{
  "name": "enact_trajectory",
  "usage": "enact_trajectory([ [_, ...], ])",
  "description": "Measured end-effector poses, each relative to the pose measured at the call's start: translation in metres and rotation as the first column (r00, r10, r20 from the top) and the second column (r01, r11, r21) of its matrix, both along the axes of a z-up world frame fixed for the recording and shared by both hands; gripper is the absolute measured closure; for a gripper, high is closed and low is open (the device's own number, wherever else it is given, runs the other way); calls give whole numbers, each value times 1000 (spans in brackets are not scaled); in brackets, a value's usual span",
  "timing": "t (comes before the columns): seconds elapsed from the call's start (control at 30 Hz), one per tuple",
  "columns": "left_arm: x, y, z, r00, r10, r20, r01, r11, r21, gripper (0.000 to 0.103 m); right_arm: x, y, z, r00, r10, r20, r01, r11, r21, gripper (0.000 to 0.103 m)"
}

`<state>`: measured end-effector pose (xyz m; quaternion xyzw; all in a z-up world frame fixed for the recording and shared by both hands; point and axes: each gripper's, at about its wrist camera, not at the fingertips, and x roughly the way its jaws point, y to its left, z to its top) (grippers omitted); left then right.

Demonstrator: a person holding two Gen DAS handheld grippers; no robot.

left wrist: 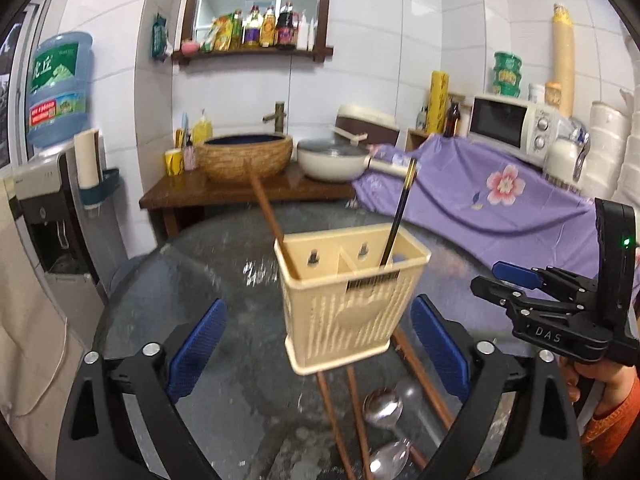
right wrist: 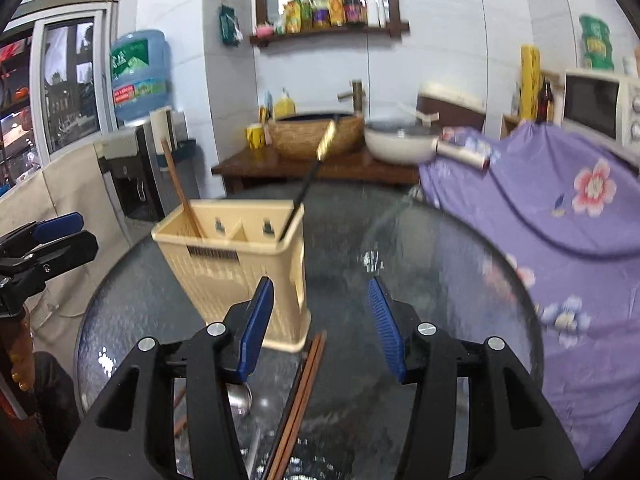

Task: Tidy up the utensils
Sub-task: 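Grasp another brown chopstick with the left gripper while the right gripper grasps a brown chopstick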

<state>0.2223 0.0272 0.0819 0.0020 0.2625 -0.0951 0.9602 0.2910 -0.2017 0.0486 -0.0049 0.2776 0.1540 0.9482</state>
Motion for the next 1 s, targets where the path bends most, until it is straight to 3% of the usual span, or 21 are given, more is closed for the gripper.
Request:
enact_trajectory([
  [0.13, 10, 0, -43, 990, -9, -140, 9, 1000, 5, 39, -1, 7, -38, 994, 6, -108, -10, 999, -39, 53],
  [0.17, 14, 0, -55, 983, -14, -184, 14, 1000, 1, 50, -2, 9, -46, 992, 6, -128, -12, 999, -47, 53],
  [0.27, 28, -1, -89, 951, -35, -308, 28, 999, -30, 70, 2, 15, -70, 979, 4, -202, -17, 998, -66, 57],
  [0.33, 34, -2, -106, 933, -41, -357, 30, 999, -35, 77, 6, 17, -84, 970, -1, -242, -17, 997, -71, 60],
  [0.47, 43, -1, -125, 914, -39, -404, 20, 999, -51, 83, 13, 18, -97, 958, -10, -288, -10, 997, -70, 66],
  [0.67, 48, -5, -126, 909, -44, -414, 30, 999, -41, 84, 21, 17, -108, 943, -19, -331, -2, 998, -63, 74],
  [1.0, 56, -10, -133, 901, -44, -431, 36, 999, -28, 85, 30, 26, -111, 937, -25, -347, -4, 996, -85, 79],
])
